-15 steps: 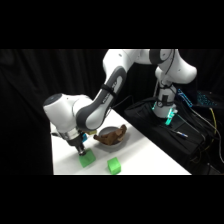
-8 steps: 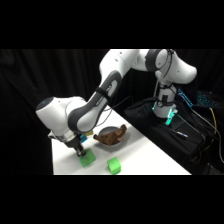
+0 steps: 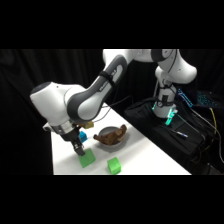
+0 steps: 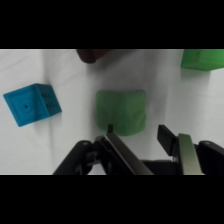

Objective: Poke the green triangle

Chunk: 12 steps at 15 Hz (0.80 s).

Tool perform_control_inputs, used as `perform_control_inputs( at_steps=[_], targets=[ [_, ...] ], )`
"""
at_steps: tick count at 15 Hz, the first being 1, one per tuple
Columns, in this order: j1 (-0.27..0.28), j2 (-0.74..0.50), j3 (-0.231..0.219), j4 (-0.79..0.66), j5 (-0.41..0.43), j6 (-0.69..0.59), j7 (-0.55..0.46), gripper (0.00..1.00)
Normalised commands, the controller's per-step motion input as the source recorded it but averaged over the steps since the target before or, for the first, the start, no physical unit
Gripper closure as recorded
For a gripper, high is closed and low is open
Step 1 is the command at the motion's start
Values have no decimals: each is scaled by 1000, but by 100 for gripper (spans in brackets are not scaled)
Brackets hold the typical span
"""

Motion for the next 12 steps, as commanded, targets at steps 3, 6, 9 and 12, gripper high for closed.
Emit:
perform_control_inputs(
  at_steps=[3, 6, 9, 12],
  targets=[
    [67, -721, -17, -742, -65, 177, 103, 0],
    [41, -699, -14, -695, -66, 199, 96, 0],
    [26, -633, -6, -617, -47, 181, 126, 0],
    [57, -524, -28, -520, -103, 199, 214, 0]
  ],
)
